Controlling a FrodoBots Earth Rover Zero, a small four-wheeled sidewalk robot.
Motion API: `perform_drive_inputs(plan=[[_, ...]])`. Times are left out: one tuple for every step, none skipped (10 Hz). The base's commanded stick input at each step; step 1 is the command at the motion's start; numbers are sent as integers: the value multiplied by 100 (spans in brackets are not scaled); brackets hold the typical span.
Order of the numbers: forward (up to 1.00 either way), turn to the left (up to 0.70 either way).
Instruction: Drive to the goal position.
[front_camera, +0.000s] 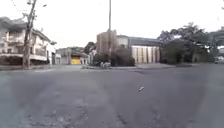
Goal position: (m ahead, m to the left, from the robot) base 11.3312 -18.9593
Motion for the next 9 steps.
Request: perform_drive_inputs(plan=[[100,-40],[100,-40],[100,-40],[100,-40],[100,-40],[100,-40],[100,-40],[100,-40],[100,-40]])
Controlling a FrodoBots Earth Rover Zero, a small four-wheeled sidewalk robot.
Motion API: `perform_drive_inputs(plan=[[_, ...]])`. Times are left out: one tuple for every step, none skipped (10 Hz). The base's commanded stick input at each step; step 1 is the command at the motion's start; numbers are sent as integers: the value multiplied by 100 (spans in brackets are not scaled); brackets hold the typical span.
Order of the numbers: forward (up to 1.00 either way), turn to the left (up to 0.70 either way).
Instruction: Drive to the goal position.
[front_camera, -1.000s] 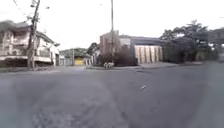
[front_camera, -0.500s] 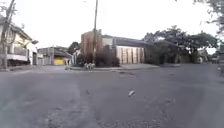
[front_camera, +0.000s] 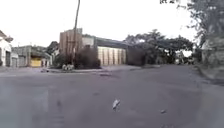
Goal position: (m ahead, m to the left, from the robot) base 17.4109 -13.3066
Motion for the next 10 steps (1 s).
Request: perform_drive_inputs(plan=[[100,-40],[100,-40],[100,-40],[100,-40],[100,-40],[100,-40],[100,-40],[100,-40],[100,-40],[100,-40]])
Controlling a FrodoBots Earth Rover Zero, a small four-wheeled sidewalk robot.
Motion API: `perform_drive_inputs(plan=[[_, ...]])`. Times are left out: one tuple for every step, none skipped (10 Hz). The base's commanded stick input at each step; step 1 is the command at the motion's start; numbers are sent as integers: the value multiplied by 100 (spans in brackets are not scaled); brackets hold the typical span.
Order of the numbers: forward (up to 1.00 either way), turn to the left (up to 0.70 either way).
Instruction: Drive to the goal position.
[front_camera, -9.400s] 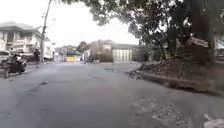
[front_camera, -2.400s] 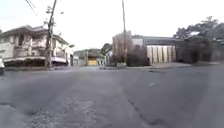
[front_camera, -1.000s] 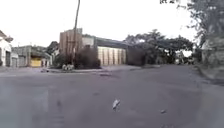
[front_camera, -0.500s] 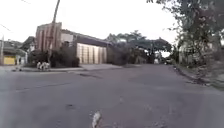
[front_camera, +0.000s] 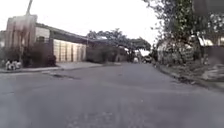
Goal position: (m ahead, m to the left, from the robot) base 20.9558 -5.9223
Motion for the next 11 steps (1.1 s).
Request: perform_drive_inputs(plan=[[100,-40],[100,-36],[100,0],[100,0],[100,0],[100,0],[100,0],[100,0],[100,0],[100,0],[100,0]])
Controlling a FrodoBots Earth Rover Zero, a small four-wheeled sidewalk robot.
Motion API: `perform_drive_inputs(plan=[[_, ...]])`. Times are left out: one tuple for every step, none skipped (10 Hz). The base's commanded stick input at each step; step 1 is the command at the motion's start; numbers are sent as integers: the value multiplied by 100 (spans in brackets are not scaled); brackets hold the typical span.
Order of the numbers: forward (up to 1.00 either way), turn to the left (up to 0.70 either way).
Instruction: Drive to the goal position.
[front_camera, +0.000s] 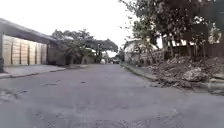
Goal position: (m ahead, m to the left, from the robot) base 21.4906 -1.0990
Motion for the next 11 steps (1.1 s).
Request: perform_drive_inputs(plan=[[100,0],[100,0],[100,0],[100,0],[100,0],[100,0],[100,0],[100,0],[100,0],[100,0],[100,0]])
